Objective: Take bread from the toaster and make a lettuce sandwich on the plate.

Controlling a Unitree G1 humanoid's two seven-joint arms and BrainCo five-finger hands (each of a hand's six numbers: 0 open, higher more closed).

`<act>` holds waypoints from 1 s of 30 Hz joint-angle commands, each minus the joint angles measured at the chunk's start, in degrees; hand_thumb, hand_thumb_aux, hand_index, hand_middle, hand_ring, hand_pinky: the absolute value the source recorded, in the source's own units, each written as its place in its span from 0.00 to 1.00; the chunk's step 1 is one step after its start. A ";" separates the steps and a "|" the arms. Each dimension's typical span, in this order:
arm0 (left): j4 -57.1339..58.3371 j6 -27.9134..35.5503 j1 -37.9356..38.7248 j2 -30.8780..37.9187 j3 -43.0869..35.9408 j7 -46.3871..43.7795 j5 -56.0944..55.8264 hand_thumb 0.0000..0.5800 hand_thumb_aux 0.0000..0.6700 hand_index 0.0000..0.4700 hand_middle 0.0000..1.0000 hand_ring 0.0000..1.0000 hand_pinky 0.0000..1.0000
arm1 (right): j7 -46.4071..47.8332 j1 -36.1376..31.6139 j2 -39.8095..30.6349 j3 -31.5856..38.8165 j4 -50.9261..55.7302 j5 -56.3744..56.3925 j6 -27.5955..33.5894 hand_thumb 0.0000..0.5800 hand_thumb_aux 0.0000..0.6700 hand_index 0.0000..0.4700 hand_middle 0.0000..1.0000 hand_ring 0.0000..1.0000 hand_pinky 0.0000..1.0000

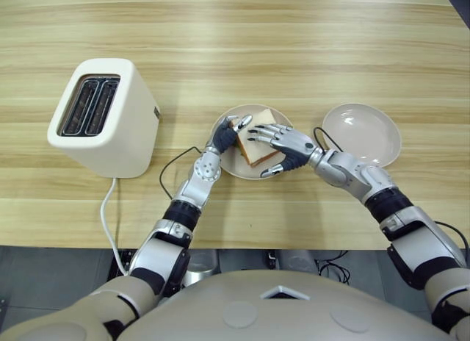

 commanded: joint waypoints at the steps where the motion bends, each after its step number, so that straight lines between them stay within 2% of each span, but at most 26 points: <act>1: -4.86 -0.71 -0.98 1.09 -1.08 0.77 1.82 0.00 0.00 0.00 0.52 0.52 0.52 | 5.36 2.48 -0.30 3.68 4.41 -1.92 0.84 0.00 0.00 0.00 0.00 0.00 0.00; 5: -14.27 -0.81 -1.29 4.05 -1.85 3.60 7.48 0.00 0.00 0.00 0.47 0.47 0.47 | 5.30 2.47 -0.38 3.66 4.74 -1.66 0.82 0.00 0.00 0.00 0.00 0.00 0.00; 6: -17.97 -0.26 -1.42 5.72 -2.27 5.67 11.38 0.00 0.00 0.00 0.31 0.31 0.31 | 5.26 2.45 -0.42 3.66 4.78 -1.62 0.78 0.00 0.00 0.00 0.00 0.00 0.00; 7: -21.97 0.69 -1.57 7.68 -2.73 8.01 16.08 0.00 0.00 0.00 0.31 0.31 0.31 | 5.22 2.42 -0.44 3.64 4.76 -1.53 0.72 0.00 0.00 0.00 0.00 0.00 0.00; 10: -34.87 5.81 -1.69 13.75 -3.29 13.86 32.49 0.00 0.00 0.00 0.10 0.10 0.10 | 5.47 2.36 -0.43 3.49 4.66 -1.11 0.43 0.00 0.00 0.00 0.00 0.00 0.00; 13: -45.42 10.26 -0.98 16.77 -1.20 14.95 40.82 0.00 0.00 0.00 0.09 0.09 0.09 | 5.50 2.41 -0.38 3.21 4.87 -1.06 0.35 0.00 0.00 0.00 0.00 0.00 0.00; 17: -51.63 11.74 0.60 16.42 0.26 13.80 41.62 0.00 0.00 0.00 0.09 0.09 0.09 | 5.18 2.41 -0.26 2.82 5.01 -0.77 0.28 0.00 0.00 0.00 0.00 0.00 0.00; 23: -50.12 10.31 3.03 14.91 -1.46 13.50 40.36 0.00 0.00 0.00 0.09 0.09 0.09 | 1.46 1.66 0.01 1.08 4.46 -0.22 -0.39 0.00 0.00 0.00 0.00 0.00 0.00; 27: -48.79 8.44 4.18 14.56 -1.75 13.31 38.44 0.00 0.00 0.00 0.07 0.07 0.07 | -0.05 2.26 0.28 -4.75 -0.51 9.71 -6.36 0.00 0.00 0.00 0.00 0.00 0.00; 28: -48.90 7.51 4.78 14.50 -1.25 12.93 36.60 0.00 0.00 0.00 0.07 0.07 0.07 | 2.89 3.13 0.65 -6.38 -2.81 18.07 -8.95 0.61 0.38 0.37 0.00 0.00 0.00; 29: -49.07 6.86 5.25 14.46 -0.86 12.66 35.27 0.00 0.00 0.00 0.07 0.07 0.07 | 5.21 3.75 0.90 -7.34 -4.35 23.88 -10.59 0.61 0.38 0.37 0.00 0.00 0.00; 30: -49.30 5.64 5.80 14.23 -0.36 11.70 32.25 0.01 0.00 0.00 0.08 0.08 0.08 | 7.94 4.49 1.03 -8.34 -6.48 30.49 -11.55 0.84 0.60 0.58 0.14 0.14 0.14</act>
